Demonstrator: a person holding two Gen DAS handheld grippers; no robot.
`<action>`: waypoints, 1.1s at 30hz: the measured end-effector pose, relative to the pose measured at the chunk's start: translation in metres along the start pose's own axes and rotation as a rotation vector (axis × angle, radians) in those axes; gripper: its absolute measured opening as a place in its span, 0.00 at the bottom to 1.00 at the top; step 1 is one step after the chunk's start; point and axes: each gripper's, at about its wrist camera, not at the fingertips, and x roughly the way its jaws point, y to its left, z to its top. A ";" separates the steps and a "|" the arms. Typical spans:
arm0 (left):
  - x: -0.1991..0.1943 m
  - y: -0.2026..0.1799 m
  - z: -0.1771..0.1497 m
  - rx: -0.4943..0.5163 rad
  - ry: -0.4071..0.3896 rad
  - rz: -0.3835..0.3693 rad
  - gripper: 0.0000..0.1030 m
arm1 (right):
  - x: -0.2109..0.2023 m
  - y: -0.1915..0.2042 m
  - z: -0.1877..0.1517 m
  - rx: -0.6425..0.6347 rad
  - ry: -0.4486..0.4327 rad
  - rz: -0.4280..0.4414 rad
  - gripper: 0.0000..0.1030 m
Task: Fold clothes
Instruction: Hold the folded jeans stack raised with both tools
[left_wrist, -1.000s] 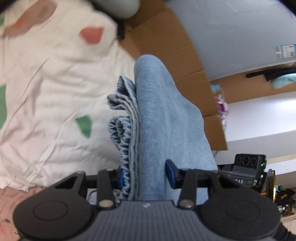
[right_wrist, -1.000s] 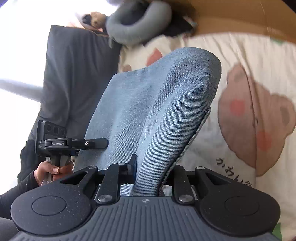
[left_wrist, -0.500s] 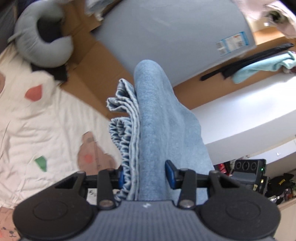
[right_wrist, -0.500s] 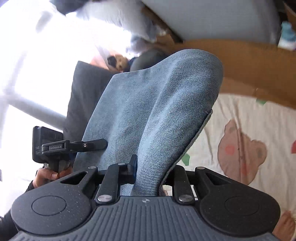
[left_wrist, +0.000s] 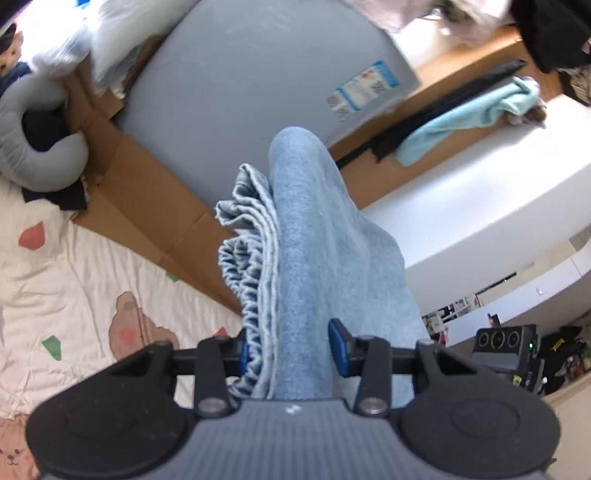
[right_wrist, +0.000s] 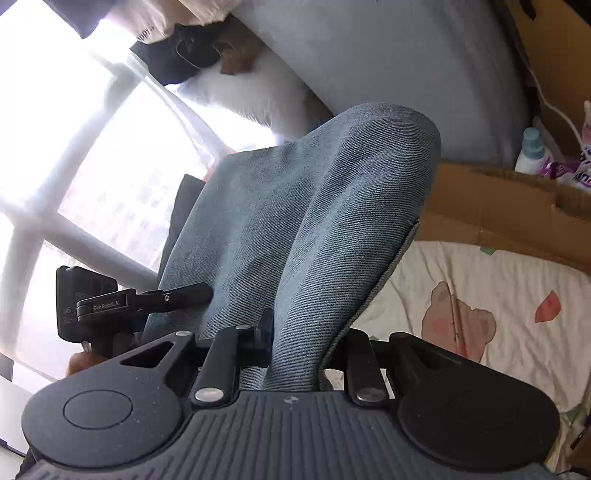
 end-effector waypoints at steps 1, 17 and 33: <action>-0.002 -0.008 -0.001 0.008 -0.004 0.000 0.42 | -0.014 0.003 -0.003 -0.003 -0.011 -0.005 0.19; 0.013 -0.091 -0.021 0.047 -0.030 -0.051 0.41 | -0.122 0.012 0.005 -0.031 -0.100 -0.027 0.19; 0.128 -0.136 -0.058 0.067 0.055 -0.181 0.41 | -0.216 -0.079 -0.014 0.015 -0.169 -0.152 0.19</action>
